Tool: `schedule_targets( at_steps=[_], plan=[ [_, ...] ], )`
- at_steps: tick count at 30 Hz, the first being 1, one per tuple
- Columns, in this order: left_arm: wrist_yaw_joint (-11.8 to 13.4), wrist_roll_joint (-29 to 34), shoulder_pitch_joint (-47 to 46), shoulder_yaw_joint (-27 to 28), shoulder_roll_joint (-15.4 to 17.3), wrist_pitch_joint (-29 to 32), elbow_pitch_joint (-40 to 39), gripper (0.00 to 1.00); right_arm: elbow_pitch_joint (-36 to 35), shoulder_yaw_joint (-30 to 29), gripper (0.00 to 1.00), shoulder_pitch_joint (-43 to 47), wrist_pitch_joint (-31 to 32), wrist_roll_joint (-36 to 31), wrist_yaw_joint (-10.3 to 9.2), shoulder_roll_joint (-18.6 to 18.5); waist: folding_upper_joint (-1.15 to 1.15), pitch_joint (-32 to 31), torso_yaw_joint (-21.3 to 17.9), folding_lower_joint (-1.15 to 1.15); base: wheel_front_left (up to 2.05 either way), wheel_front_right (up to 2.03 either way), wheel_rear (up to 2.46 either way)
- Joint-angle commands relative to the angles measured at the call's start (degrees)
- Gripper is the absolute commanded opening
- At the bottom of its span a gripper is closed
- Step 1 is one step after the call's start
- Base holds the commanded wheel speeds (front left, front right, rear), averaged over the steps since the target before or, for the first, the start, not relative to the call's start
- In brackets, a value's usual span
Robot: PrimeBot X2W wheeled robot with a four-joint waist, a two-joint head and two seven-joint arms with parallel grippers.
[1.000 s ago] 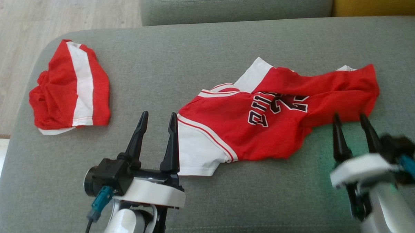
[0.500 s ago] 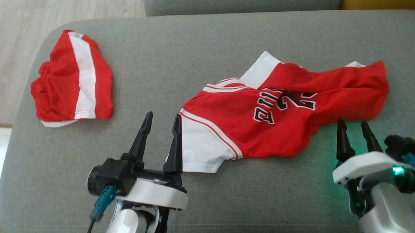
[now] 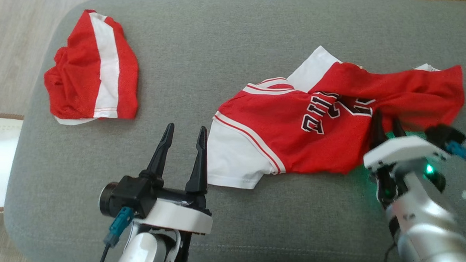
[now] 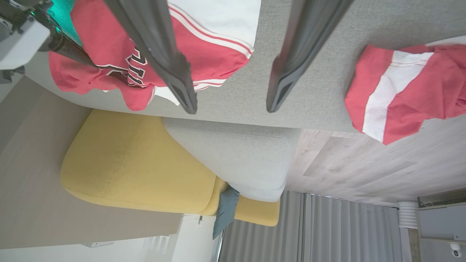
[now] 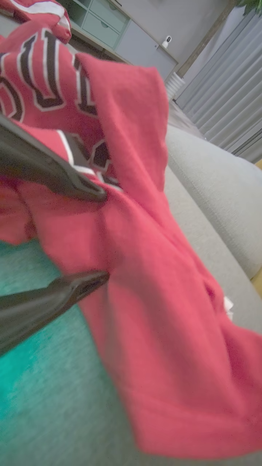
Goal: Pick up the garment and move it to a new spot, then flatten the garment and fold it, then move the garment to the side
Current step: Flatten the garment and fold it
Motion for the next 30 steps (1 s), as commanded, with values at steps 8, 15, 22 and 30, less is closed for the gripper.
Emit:
schedule_targets(
  at_steps=[8,15,22,30],
  plan=[
    [-0.3,0.78,-3.04,2.43,0.08,-0.29,-1.31,1.0,-2.97,-2.17,0.0,-4.02,-2.05,-9.53,0.43,0.03,0.0,-0.9,-2.5,0.0,0.0,0.0,0.0],
    [-0.11,0.16,-1.66,3.17,0.08,-0.29,-1.28,1.0,-10.69,-14.49,0.0,3.84,-2.07,-20.59,0.43,0.03,0.0,-4.16,-4.4,0.0,0.0,0.0,0.0],
    [0.38,-0.9,-0.73,2.6,0.08,-0.29,-1.96,1.0,-18.84,-26.47,0.0,8.34,-0.7,-29.48,0.43,0.03,0.0,-5.52,-4.59,0.0,0.0,0.0,0.0],
    [0.7,-1.47,-0.16,2.47,0.08,-0.29,-2.19,1.0,-29.8,-19.45,0.0,9.73,2.76,-26.1,0.43,0.03,0.0,-6.36,-2.52,0.0,0.0,0.0,0.0]
  ],
)
